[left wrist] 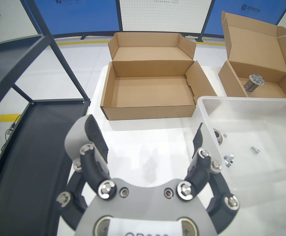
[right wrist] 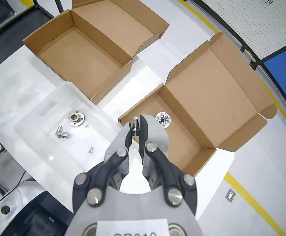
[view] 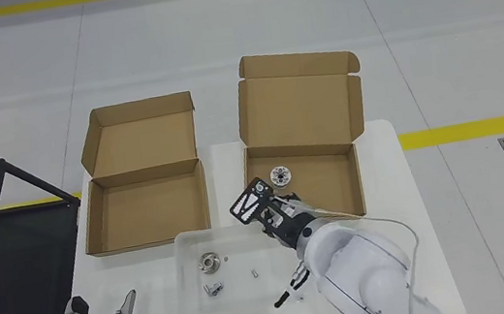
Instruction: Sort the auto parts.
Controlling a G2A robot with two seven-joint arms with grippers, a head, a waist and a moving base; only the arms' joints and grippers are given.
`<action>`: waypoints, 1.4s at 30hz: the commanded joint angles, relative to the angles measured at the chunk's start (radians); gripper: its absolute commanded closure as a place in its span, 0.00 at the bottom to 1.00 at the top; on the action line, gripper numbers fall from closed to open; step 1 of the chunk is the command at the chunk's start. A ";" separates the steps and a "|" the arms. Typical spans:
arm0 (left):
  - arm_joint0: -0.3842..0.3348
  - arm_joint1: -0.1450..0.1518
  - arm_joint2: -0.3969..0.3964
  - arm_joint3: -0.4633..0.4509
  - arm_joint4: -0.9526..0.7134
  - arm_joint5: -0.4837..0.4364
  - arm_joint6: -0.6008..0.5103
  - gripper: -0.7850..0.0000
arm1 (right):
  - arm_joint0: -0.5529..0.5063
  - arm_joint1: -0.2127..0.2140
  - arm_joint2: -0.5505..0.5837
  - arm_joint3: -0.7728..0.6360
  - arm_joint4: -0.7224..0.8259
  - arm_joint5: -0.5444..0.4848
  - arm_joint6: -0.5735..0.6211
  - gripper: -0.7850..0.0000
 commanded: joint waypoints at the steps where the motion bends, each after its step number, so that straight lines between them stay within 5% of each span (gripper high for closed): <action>1: 0.000 0.000 0.000 0.000 0.000 0.000 0.000 0.00 | 0.000 0.000 0.000 0.000 0.000 0.000 0.000 1.00; 5: 0.000 0.000 0.000 0.000 0.000 0.000 0.000 0.00 | 0.007 -0.002 0.035 0.088 0.020 0.059 -0.039 1.00; 19: 0.000 0.000 0.000 0.000 0.000 0.000 0.000 0.00 | 0.310 -0.031 0.145 0.733 0.117 0.329 -0.123 1.00; 36: 0.000 0.000 0.000 0.000 0.000 0.000 0.000 0.00 | 0.558 -0.070 0.114 1.345 0.215 0.293 -0.276 1.00; 38: 0.000 0.000 0.000 0.000 0.000 0.000 0.000 0.00 | 0.572 -0.074 0.110 1.379 0.220 0.296 -0.292 0.79; 42: 0.000 0.000 0.000 0.000 0.000 0.000 0.000 0.00 | 0.591 -0.081 0.103 1.423 0.229 0.305 -0.314 0.78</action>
